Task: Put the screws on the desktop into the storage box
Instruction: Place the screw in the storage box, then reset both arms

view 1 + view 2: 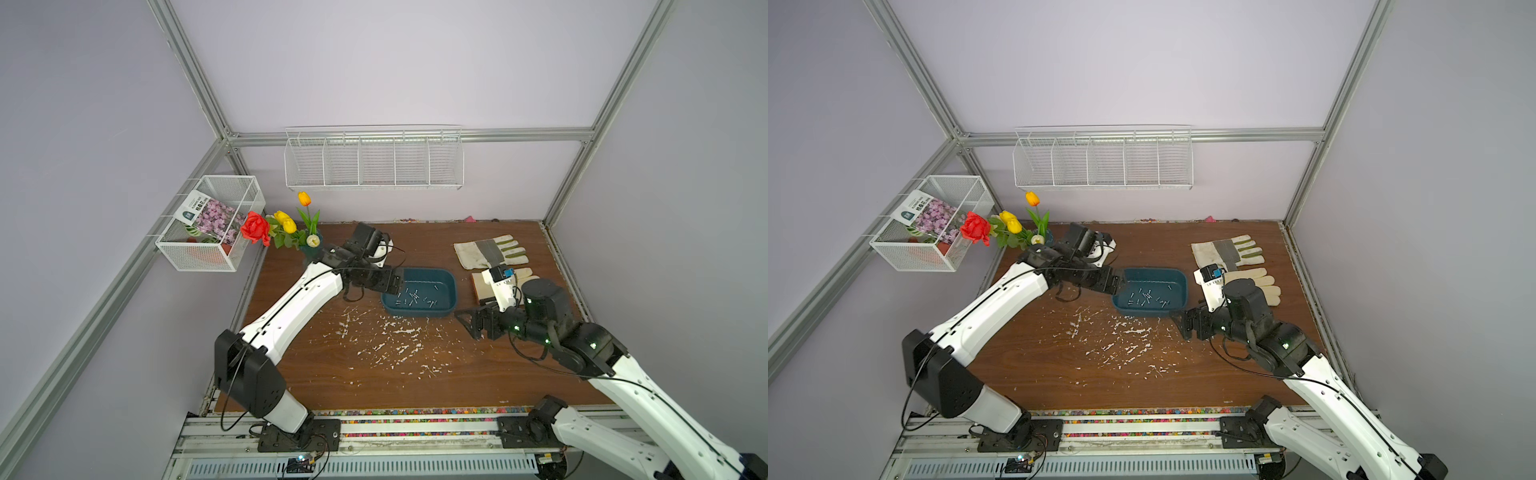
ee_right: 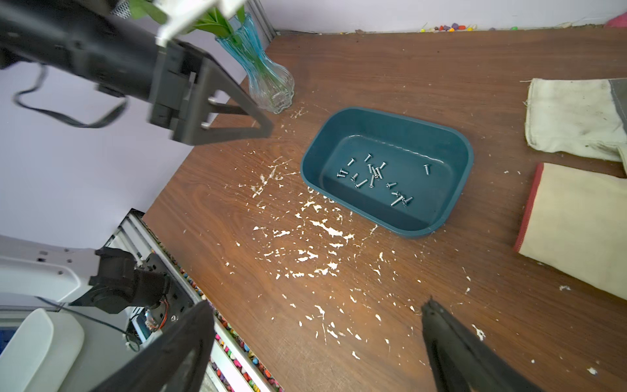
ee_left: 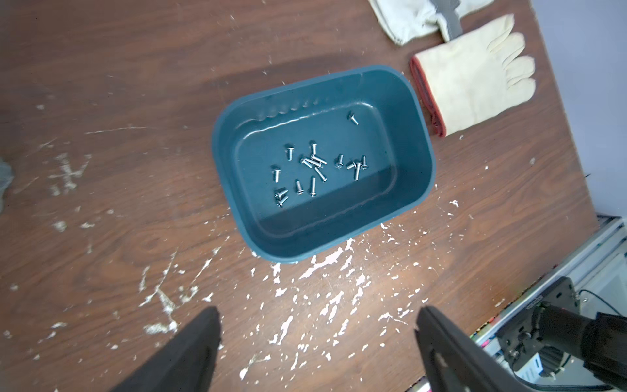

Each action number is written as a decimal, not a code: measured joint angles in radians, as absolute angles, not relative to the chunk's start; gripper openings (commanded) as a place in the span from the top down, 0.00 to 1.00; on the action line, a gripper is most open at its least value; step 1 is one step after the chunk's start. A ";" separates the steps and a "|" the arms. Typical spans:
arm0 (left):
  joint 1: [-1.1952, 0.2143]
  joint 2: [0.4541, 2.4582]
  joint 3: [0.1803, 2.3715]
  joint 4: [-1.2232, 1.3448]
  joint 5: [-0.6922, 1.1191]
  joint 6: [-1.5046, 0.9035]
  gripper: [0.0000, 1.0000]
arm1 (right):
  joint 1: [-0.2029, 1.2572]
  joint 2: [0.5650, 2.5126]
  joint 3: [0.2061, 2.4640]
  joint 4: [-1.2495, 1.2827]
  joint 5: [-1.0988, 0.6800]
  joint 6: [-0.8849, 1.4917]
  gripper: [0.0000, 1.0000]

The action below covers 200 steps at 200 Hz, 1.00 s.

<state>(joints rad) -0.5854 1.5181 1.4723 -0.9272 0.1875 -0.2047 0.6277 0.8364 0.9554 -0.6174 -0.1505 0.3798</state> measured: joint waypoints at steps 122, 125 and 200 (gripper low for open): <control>-0.229 1.205 1.133 -0.624 0.112 -0.281 0.00 | 0.257 0.949 0.695 -0.241 0.132 0.303 0.01; -0.226 1.202 1.122 -0.608 0.101 -0.282 0.00 | 0.244 0.955 0.679 -0.218 0.136 0.300 0.01; -0.180 1.246 0.760 -0.089 -0.162 -0.316 0.00 | 0.060 1.291 0.392 0.501 0.182 0.107 0.01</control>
